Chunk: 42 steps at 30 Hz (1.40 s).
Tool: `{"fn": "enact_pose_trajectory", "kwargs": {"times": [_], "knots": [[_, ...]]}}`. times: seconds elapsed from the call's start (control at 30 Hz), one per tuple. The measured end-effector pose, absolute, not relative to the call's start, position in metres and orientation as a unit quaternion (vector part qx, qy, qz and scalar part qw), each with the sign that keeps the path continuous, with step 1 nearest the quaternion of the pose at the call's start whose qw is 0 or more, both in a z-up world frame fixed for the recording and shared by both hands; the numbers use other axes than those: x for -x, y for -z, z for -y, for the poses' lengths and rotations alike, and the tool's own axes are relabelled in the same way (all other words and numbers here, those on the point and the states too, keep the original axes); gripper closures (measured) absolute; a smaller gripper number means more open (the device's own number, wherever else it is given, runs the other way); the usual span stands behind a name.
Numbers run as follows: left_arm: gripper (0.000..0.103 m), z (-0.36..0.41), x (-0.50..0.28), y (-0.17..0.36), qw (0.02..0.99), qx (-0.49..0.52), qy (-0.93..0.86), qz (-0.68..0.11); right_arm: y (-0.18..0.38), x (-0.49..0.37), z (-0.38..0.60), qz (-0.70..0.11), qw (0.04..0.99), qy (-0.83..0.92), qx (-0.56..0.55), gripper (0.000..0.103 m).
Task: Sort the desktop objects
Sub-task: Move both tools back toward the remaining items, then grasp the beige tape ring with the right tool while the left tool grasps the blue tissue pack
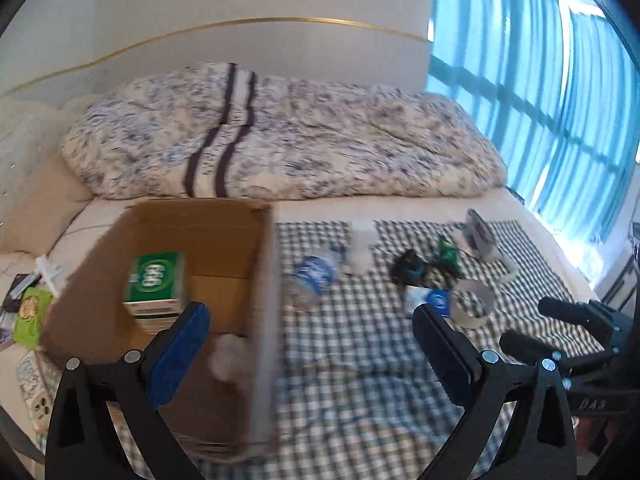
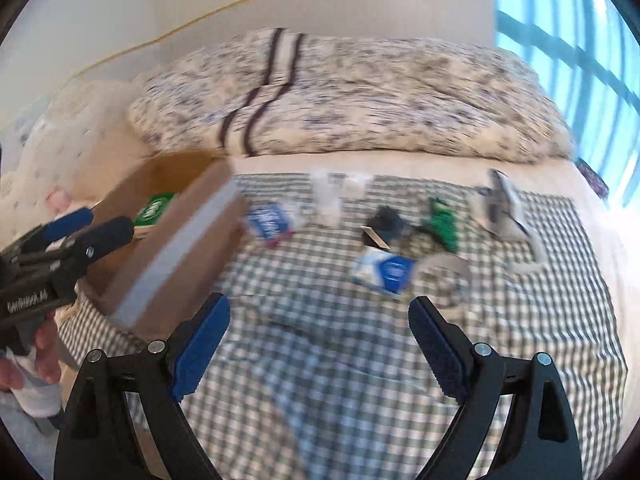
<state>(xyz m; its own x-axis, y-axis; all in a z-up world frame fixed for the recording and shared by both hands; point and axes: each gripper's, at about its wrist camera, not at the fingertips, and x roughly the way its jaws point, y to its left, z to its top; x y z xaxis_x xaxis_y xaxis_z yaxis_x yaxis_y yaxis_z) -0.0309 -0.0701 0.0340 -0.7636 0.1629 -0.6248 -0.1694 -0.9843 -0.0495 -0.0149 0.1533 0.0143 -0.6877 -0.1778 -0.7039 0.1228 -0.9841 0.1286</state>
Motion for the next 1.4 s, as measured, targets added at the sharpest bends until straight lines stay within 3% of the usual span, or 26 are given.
{"fn": "enact_pose_trajectory", "kwargs": {"times": [0.33, 0.63, 0.97, 1.4], "knots": [[0.000, -0.002, 0.040, 0.025, 0.120, 0.351, -0.928, -0.047, 0.041, 0.029, -0.229, 0.051, 0.051, 0.911, -0.406, 0.011], [0.000, -0.044, 0.081, 0.076, 0.130, 0.385, -0.913, -0.035, 0.085, 0.064, -0.248, 0.032, 0.046, 0.900, -0.432, 0.011], [0.000, -0.088, 0.117, 0.116, 0.157, 0.393, -0.904, -0.060, 0.112, 0.083, -0.257, -0.007, 0.050, 0.893, -0.447, 0.011], [0.000, -0.098, 0.158, 0.149, 0.177, 0.447, -0.876, -0.034, 0.132, 0.107, -0.251, -0.023, 0.059, 0.889, -0.453, 0.012]]}}
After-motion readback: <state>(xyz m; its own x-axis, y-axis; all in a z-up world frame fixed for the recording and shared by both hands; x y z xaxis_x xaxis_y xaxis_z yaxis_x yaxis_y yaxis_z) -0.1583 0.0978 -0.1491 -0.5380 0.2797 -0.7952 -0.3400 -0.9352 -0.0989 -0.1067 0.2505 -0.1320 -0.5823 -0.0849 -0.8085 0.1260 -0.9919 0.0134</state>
